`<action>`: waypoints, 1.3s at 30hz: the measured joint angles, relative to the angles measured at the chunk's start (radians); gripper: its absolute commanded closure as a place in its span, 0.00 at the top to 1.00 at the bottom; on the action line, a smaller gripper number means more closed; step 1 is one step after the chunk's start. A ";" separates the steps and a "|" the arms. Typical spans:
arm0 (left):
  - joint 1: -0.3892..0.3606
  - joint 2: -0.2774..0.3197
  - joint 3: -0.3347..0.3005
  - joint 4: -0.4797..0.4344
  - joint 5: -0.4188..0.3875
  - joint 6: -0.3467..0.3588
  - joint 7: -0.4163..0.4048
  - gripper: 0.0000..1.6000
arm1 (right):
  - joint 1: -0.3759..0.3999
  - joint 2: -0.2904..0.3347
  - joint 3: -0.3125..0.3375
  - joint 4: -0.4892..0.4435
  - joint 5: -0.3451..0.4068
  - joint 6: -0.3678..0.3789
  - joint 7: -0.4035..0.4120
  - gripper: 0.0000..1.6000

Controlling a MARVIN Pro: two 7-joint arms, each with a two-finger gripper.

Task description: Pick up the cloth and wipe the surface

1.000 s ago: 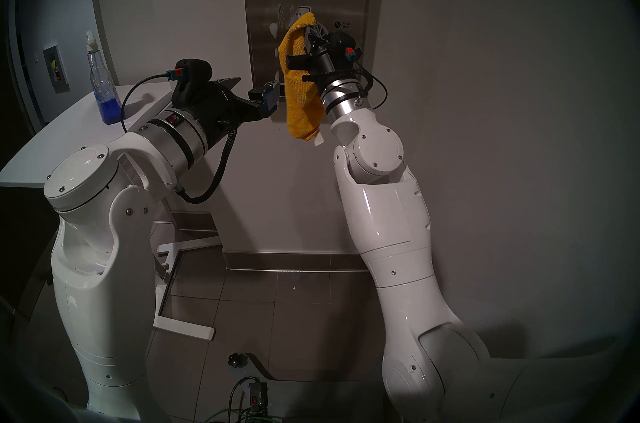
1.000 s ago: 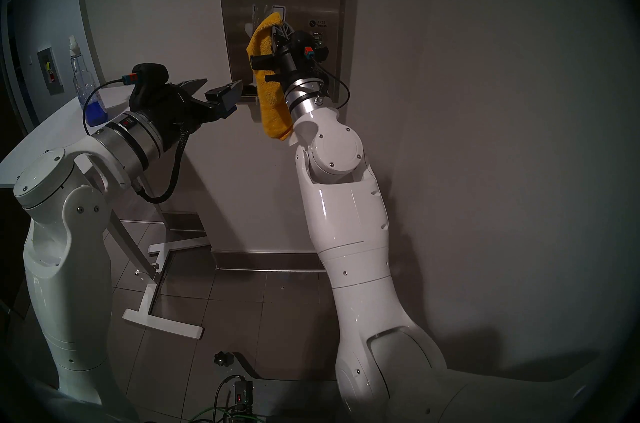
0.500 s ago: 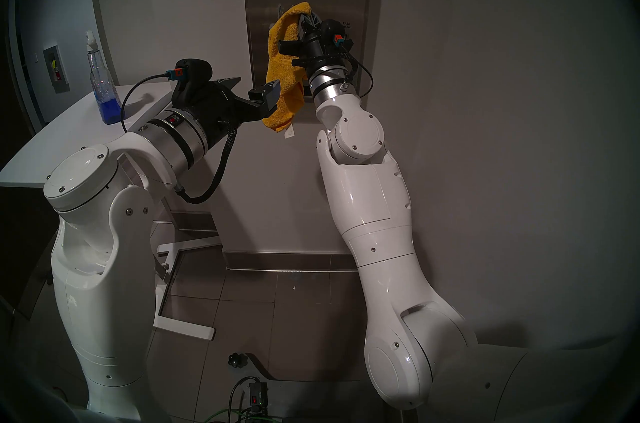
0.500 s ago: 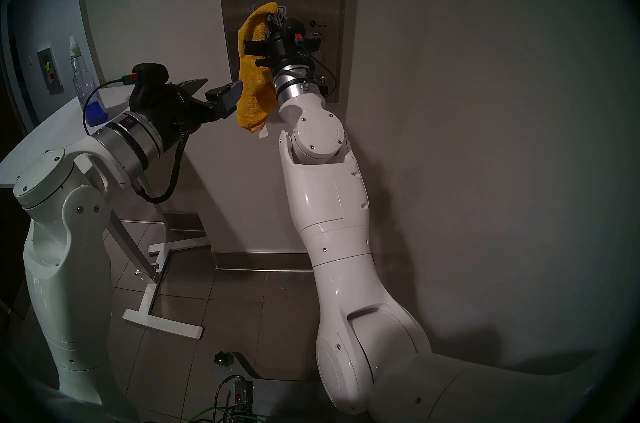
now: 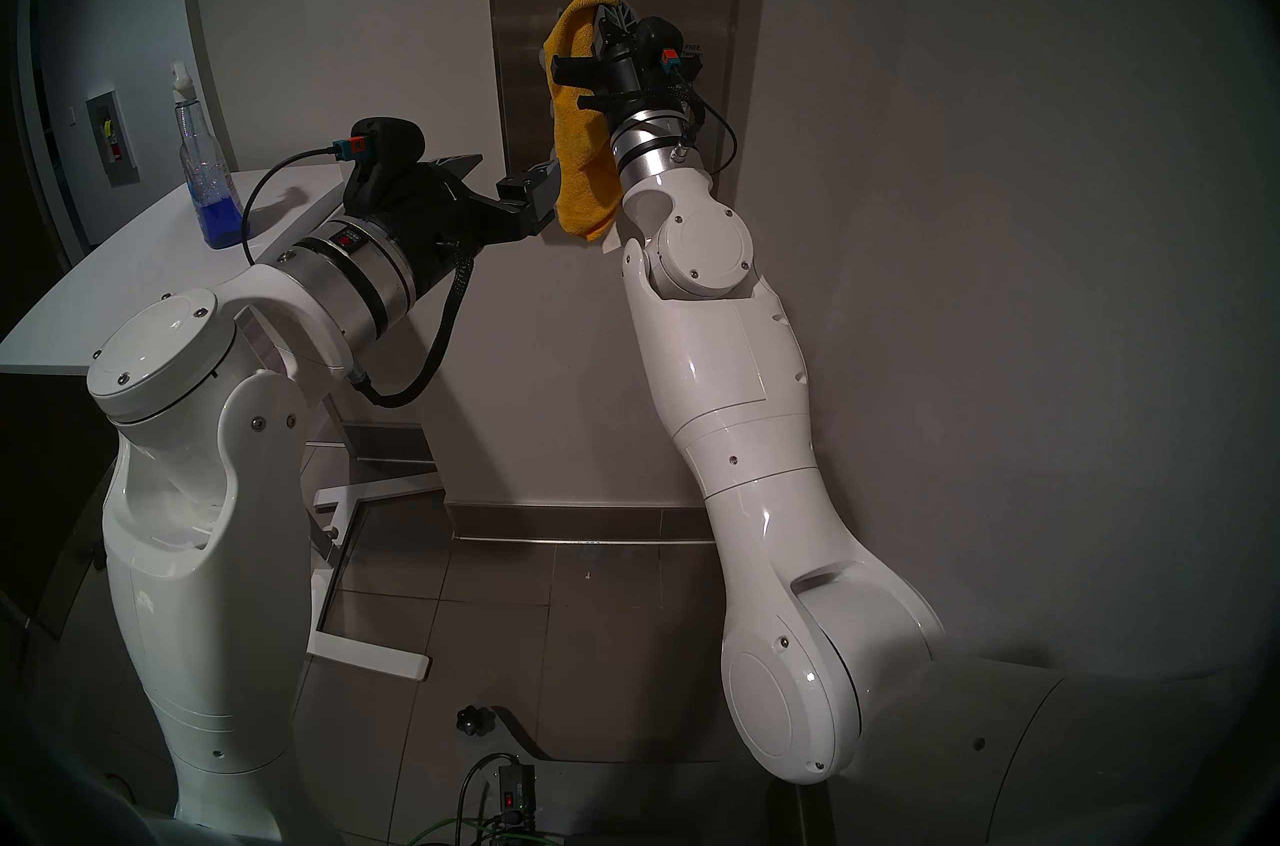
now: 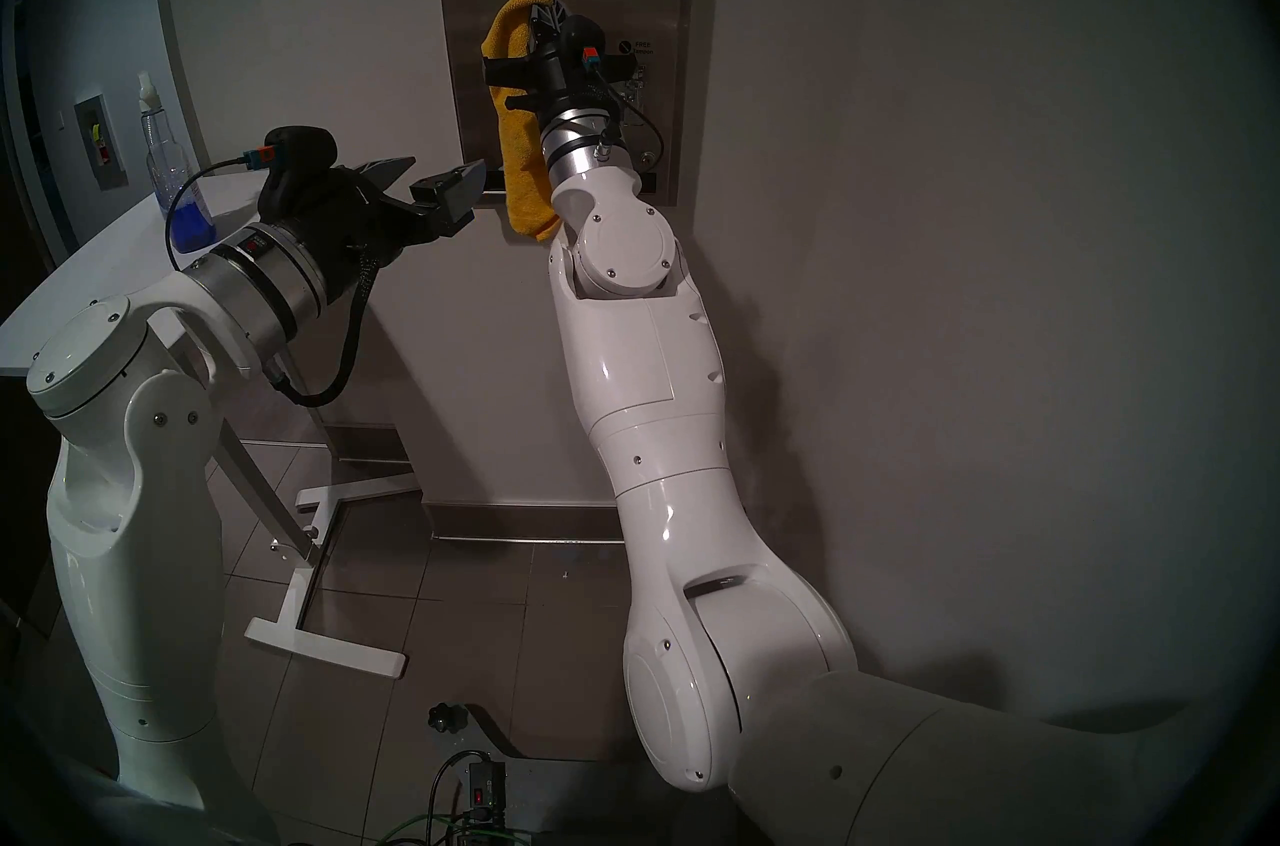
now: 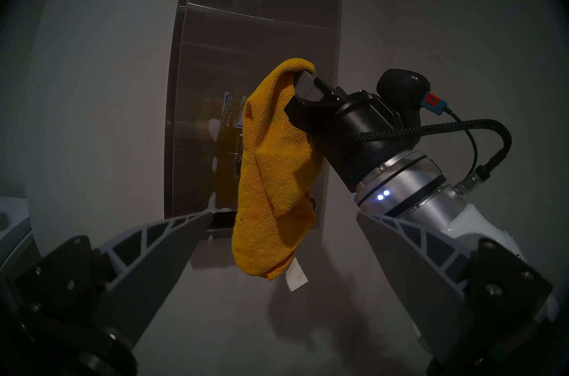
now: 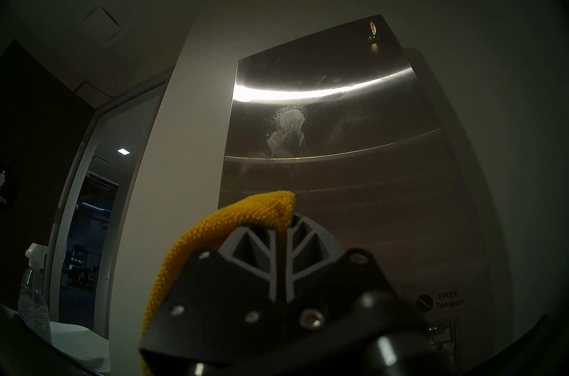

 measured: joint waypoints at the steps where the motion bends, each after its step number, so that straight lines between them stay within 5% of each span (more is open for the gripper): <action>1: 0.000 0.000 0.000 0.000 0.000 0.000 0.000 1.00 | 0.004 0.000 0.000 0.005 0.000 -0.006 0.000 0.00; 19: 0.000 -0.002 0.000 0.000 0.004 0.000 -0.001 1.00 | 0.072 -0.002 0.003 0.111 0.010 -0.082 0.018 0.00; 39: 0.000 -0.004 0.000 0.001 0.004 0.002 -0.006 1.00 | 0.190 -0.027 0.052 0.230 -0.029 0.104 0.048 0.00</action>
